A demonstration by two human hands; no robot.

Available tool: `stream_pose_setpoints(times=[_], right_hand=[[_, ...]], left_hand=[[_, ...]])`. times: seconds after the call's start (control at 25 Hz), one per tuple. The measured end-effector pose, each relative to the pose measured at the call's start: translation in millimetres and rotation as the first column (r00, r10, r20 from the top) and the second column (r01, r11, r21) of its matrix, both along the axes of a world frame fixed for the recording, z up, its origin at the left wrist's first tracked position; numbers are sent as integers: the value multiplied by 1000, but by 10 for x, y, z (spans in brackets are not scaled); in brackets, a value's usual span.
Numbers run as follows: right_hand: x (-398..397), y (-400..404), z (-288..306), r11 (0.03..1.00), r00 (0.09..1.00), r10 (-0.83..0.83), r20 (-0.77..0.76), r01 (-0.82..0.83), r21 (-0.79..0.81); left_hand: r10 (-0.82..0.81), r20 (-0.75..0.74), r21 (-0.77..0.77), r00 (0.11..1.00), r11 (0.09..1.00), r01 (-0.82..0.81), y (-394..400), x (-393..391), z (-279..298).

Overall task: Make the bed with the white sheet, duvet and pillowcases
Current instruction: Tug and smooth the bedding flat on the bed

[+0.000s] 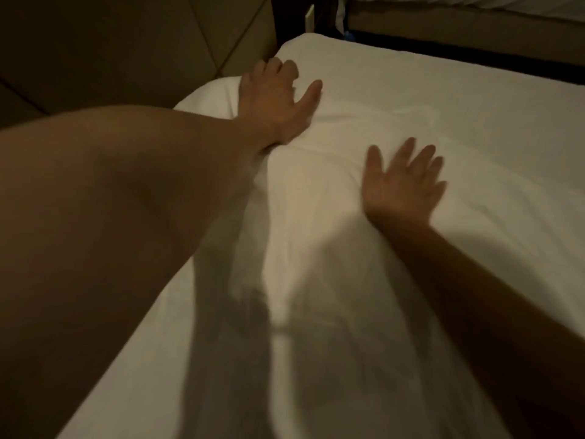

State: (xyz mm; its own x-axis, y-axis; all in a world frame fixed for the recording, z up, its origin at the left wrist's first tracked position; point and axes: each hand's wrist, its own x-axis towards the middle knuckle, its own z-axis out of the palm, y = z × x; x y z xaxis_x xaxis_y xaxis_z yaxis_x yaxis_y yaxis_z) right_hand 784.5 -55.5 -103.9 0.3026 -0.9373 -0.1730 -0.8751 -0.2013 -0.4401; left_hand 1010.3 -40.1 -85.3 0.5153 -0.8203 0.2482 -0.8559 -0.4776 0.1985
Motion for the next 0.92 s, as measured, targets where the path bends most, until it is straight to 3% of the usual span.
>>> stream_pose_setpoints(times=[0.12,0.24,0.32,0.52,0.6,0.8,0.92], right_hand=[[309,955,-116,942,978,207,2,-199,-271],[277,1112,-258,916,951,283,-123,-306,-261],[244,1016,-265,928,944,279,-177,-312,-202],[158,1287,9,954,951,296,-89,-298,-8],[40,1570,119,942,935,336,-117,-334,39],[-304,2522,191,903,885,422,-195,-430,3],[-405,2946,175,915,894,389,-221,-403,-21]], left_hand=[[-54,16,-57,998,997,55,208,-36,40],[-111,-55,-197,992,976,98,522,-47,195],[-146,1,-215,989,966,143,830,23,257],[-131,-196,175,972,971,166,1680,-144,41],[-156,-185,268,970,942,202,1907,-159,30],[-116,-182,337,976,926,173,2640,-207,46],[8,-252,340,968,937,81,3187,-440,-73]])
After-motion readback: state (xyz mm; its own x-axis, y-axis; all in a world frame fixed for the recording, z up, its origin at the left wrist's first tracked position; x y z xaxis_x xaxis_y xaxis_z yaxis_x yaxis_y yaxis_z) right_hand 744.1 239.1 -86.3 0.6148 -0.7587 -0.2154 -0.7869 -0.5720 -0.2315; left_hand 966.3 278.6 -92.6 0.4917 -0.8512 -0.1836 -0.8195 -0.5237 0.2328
